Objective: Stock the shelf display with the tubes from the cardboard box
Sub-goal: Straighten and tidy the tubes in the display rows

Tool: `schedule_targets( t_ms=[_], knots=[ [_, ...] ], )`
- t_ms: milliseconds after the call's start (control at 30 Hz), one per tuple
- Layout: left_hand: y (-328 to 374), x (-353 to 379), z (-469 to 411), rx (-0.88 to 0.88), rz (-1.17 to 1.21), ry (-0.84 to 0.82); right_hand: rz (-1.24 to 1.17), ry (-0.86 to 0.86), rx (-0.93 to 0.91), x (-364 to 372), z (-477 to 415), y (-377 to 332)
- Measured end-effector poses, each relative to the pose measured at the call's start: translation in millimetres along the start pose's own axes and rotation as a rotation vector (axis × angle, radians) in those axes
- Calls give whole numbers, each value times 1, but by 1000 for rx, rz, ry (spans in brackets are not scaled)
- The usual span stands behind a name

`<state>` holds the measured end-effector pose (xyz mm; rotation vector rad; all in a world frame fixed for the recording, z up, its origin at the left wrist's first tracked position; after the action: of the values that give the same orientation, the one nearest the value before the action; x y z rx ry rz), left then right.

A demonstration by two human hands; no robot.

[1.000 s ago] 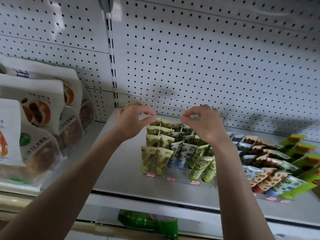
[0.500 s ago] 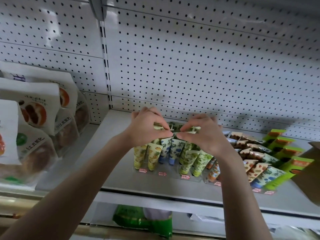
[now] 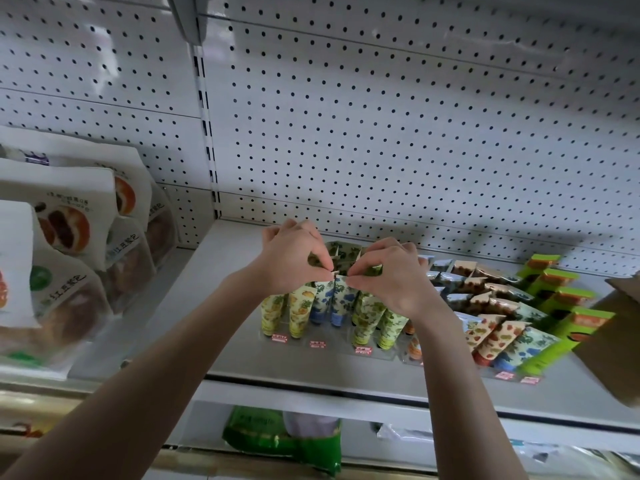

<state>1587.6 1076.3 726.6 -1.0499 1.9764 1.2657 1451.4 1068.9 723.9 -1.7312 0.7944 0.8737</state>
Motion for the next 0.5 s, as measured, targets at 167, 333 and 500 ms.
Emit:
schedule_targets(
  t_ms=[167, 333, 500],
  knots=[
    [1, 1, 1, -4, -3, -3, 6, 7, -10, 2, -1, 0],
    [1, 0, 2, -3, -22, 17, -18, 28, -18, 1, -1, 0],
    [0, 1, 2, -7, -38, 10, -10, 37, -27, 0, -3, -1]
  ],
)
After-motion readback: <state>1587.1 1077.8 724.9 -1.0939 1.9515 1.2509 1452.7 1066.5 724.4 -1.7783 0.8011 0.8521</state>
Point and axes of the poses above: each hand's wrist, its own z-axis away from the middle knuckle, its own x-axis out of the palm, y = z × x, the point moved 9 cm from there along -z, towards the middle knuckle, and after that the axes turned 12 degrees about y, right-handed, at the moved point
